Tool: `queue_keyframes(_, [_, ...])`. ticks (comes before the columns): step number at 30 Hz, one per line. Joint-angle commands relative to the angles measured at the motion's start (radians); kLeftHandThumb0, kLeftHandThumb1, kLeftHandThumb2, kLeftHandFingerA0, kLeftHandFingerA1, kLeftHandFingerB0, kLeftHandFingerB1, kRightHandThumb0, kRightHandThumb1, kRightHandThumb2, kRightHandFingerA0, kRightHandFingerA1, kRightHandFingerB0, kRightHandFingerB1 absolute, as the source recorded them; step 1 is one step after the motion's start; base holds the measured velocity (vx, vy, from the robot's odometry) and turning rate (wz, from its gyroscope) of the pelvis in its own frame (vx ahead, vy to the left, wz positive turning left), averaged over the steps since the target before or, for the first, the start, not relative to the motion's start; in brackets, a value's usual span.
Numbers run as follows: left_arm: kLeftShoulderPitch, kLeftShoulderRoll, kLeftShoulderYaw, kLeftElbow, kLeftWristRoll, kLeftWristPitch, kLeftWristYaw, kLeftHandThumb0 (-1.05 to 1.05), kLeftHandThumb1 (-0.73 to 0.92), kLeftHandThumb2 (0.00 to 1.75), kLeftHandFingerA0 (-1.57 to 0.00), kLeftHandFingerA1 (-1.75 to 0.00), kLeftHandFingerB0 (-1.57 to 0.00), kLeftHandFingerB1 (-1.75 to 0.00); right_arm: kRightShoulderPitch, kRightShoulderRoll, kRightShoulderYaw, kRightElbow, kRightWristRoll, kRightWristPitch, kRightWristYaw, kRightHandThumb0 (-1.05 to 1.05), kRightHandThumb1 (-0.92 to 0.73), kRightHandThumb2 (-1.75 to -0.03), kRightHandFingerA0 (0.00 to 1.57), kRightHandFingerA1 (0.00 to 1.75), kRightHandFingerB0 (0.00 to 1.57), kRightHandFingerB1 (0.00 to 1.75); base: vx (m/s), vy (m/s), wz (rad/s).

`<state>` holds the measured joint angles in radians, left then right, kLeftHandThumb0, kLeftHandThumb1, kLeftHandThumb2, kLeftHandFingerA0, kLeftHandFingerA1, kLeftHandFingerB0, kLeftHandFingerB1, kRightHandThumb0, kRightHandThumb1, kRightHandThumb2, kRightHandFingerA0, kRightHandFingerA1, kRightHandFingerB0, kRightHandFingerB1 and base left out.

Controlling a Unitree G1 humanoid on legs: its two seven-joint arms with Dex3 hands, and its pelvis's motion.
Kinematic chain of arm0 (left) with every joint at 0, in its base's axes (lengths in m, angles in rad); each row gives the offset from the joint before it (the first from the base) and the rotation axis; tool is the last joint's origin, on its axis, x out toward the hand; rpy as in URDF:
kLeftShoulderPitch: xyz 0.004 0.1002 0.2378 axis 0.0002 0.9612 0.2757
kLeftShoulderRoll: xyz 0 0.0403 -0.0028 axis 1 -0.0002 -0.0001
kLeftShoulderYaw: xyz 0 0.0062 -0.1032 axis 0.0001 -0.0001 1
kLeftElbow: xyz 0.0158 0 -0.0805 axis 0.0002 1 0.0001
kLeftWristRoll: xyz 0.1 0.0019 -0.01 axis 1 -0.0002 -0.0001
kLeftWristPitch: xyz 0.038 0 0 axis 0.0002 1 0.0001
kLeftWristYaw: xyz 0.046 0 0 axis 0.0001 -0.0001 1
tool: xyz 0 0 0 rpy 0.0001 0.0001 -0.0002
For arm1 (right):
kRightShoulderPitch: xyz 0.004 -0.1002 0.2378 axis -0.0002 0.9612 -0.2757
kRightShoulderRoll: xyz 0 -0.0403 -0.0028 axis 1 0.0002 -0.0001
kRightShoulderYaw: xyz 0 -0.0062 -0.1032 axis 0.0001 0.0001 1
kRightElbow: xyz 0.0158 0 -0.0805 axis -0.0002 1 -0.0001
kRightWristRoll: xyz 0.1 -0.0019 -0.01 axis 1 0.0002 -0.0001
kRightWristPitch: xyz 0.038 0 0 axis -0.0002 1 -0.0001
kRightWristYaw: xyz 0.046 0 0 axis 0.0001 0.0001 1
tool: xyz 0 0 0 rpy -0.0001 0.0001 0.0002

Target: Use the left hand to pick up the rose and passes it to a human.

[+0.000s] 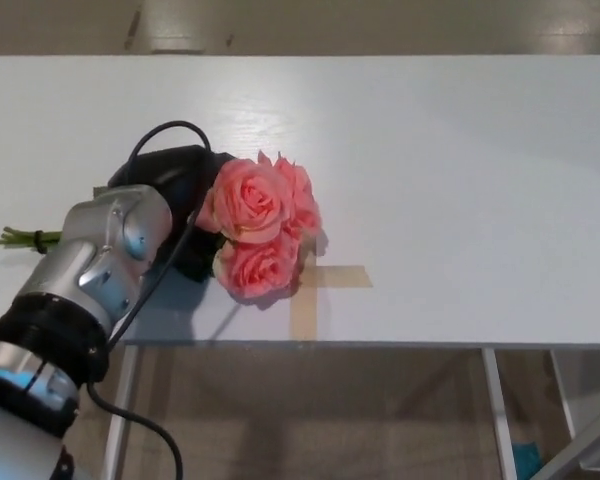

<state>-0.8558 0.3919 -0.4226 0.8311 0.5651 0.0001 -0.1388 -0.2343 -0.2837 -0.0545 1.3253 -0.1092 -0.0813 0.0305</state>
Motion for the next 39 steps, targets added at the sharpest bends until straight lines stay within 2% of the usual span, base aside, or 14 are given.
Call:
queue_keyframes(1, [0.018,0.017,0.071,-0.067,-0.038,-0.059,0.052,-0.21,0.79,0.63,-0.61,-1.54,-0.87,-0.60,0.002,-0.010,-0.001,0.002,-0.005,0.012,0.014,-0.55,-0.72,-0.62,0.60,0.50,0.52,0.36,0.00,0.000,0.00])
queue_keyframes(2, [0.017,0.021,0.083,-0.080,-0.038,-0.068,0.060,-0.32,0.71,0.68,-0.67,-1.45,-0.76,-0.52,0.002,-0.011,0.000,0.003,-0.006,0.012,0.015,-0.56,-0.72,-0.62,0.60,0.50,0.51,0.36,0.00,0.000,0.00])
queue_keyframes(8, [0.005,0.023,0.136,-0.120,-0.052,-0.090,0.059,-0.19,0.77,0.64,-0.65,-1.51,-0.86,-0.56,0.002,-0.014,-0.001,0.003,-0.005,0.013,0.017,-0.56,-0.72,-0.62,0.60,0.50,0.51,0.36,0.00,0.000,0.00])
queue_keyframes(9, [-0.008,0.036,0.159,-0.156,-0.064,-0.101,0.063,-0.19,0.79,0.65,-0.65,-1.52,-0.74,-1.04,0.003,-0.015,-0.001,0.003,-0.005,0.010,0.019,-0.55,-0.72,-0.62,0.60,0.50,0.52,0.36,0.00,0.000,0.00])
queue_keyframes(11, [-0.020,0.046,0.178,-0.181,-0.064,-0.111,0.069,-0.21,0.80,0.63,-0.65,-1.52,-0.69,-1.12,0.002,-0.016,0.000,0.003,-0.006,0.010,0.020,-0.55,-0.72,-0.62,0.60,0.50,0.52,0.36,0.00,0.000,0.00])
queue_keyframes(15, [-0.019,0.045,0.197,-0.210,-0.061,-0.113,0.063,-0.22,0.78,0.65,-0.65,-1.53,-0.71,-1.08,0.002,-0.016,-0.001,0.003,-0.005,0.011,0.019,-0.55,-0.72,-0.62,0.60,0.51,0.52,0.36,0.00,0.000,0.00])
queue_keyframes(16, [-0.024,0.049,0.217,-0.263,-0.074,-0.097,0.049,-0.23,0.77,0.66,-0.69,-1.50,-0.86,-0.58,0.001,-0.018,-0.003,0.004,-0.003,0.013,0.021,-0.55,-0.72,-0.62,0.60,0.51,0.53,0.36,0.00,0.000,0.00])
queue_keyframes(17, [-0.026,0.051,0.228,-0.294,-0.079,-0.089,0.041,-0.24,0.77,0.65,-0.70,-1.51,-0.85,-0.56,0.002,-0.019,-0.003,0.003,-0.003,0.013,0.022,-0.55,-0.72,-0.62,0.60,0.51,0.53,0.36,0.00,0.000,0.00])
queue_keyframes(20, [-0.018,0.049,0.237,-0.319,-0.075,-0.078,0.032,-0.24,0.77,0.65,-0.70,-1.51,-0.85,-0.56,0.003,-0.018,-0.002,0.003,-0.004,0.012,0.022,-0.55,-0.72,-0.62,0.60,0.51,0.53,0.36,0.00,0.000,0.00])
queue_keyframes(23, [-0.024,0.049,0.260,-0.350,-0.100,-0.089,0.025,-0.23,0.77,0.66,-0.72,-1.49,-0.86,-0.70,0.000,-0.019,-0.003,0.003,-0.003,0.015,0.024,-0.55,-0.72,-0.62,0.61,0.52,0.53,0.36,0.00,0.000,0.00])
queue_keyframes(24, [-0.025,0.045,0.270,-0.362,-0.113,-0.095,0.022,-0.21,0.79,0.63,-0.73,-1.48,-0.78,-0.92,0.000,-0.019,-0.002,0.003,-0.004,0.015,0.023,-0.55,-0.72,-0.62,0.61,0.52,0.53,0.36,0.00,0.000,0.00])
queue_keyframes(31, [-0.014,0.004,0.332,-0.413,-0.200,-0.078,-0.007,-0.19,0.78,0.65,-0.79,-1.47,-0.76,-0.96,0.000,-0.020,-0.002,0.001,-0.004,0.015,0.028,-0.55,-0.72,-0.62,0.60,0.52,0.54,0.36,0.00,0.000,0.00])
queue_keyframes(36, [-0.021,-0.041,0.410,-0.462,-0.311,0.030,-0.087,-0.18,0.80,0.65,-0.91,-1.33,-0.77,-0.95,0.000,-0.021,-0.002,0.002,-0.004,0.014,0.030,-0.55,-0.72,-0.62,0.60,0.52,0.54,0.37,0.00,0.000,0.00])
queue_keyframes(39, [-0.041,-0.072,0.470,-0.480,-0.399,0.110,-0.128,-0.19,0.81,0.65,-0.96,-1.31,-0.72,-1.05,-0.002,-0.022,-0.002,0.004,-0.004,0.018,0.033,-0.55,-0.72,-0.62,0.60,0.52,0.55,0.37,0.00,0.000,0.00])
